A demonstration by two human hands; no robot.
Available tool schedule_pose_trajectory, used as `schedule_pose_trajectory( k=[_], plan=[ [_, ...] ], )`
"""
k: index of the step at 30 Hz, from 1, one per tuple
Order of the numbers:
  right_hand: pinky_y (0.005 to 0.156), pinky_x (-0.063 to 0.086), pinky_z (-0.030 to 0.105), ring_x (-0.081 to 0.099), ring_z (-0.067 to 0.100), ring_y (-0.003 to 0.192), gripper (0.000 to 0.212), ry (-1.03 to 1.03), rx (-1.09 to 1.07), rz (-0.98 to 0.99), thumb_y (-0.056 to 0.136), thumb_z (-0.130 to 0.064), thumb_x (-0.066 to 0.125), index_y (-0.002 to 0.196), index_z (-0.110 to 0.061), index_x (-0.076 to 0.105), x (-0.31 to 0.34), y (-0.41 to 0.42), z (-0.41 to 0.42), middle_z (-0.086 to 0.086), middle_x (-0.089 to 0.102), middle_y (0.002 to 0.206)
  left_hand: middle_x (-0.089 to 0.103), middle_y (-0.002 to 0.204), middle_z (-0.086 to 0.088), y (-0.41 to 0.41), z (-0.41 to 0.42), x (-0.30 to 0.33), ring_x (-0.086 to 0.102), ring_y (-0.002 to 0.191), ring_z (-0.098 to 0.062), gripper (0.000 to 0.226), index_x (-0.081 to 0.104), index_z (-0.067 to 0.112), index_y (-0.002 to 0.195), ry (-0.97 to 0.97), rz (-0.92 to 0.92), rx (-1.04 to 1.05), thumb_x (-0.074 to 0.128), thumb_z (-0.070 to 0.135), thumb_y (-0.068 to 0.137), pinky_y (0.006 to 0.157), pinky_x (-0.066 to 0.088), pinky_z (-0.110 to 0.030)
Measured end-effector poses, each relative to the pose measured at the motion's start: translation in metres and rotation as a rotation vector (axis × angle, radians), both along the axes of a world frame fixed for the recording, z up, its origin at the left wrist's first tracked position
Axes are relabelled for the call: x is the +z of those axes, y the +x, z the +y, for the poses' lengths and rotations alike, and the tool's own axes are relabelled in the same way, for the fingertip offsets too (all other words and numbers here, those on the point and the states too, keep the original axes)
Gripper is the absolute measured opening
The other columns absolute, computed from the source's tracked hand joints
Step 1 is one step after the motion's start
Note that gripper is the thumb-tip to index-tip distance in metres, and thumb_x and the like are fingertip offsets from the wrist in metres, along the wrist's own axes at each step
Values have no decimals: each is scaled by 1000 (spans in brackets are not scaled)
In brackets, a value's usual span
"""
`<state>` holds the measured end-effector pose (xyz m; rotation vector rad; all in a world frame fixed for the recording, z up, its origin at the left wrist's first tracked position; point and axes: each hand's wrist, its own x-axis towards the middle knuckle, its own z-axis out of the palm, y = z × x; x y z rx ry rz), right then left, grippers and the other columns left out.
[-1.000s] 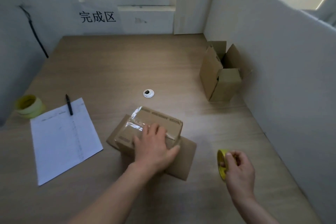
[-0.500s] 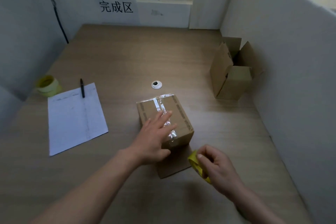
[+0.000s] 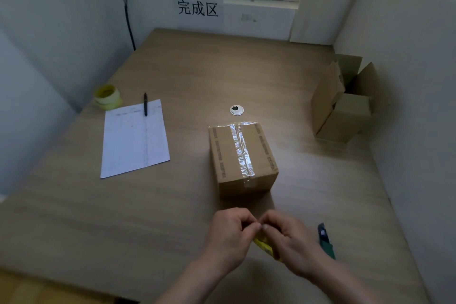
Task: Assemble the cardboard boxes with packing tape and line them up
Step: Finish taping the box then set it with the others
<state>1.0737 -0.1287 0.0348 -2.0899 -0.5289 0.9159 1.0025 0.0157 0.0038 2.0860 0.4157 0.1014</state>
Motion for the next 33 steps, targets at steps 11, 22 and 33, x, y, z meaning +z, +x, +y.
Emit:
schedule_pose_trajectory(
  k=[11,22,33],
  plan=[
    [69,53,29,68,24,77,77,336,-73,488,68,-22,78,137,-32,45,15,18,-17,12,69,88,62,62,4,-2,14,10,61,60,-8,20,57,19,70,19,-90,244,59,14,89,57,52,-33],
    [72,47,24,64,8,89,49,-362,315,-798,84,-63,60,128,-41,59,30,121,-21,-12,70,102,63,53,-2,28,22,-1,60,52,-6,21,58,12,72,-50,-101,589,60,14,93,57,44,-17],
    [61,53,30,63,15,75,63,-522,377,-1093,86,-79,34,131,-36,48,-13,143,3,-9,68,89,65,63,-5,41,33,-35,61,64,-27,16,59,12,76,96,-95,698,62,17,91,63,49,-38]
  ],
)
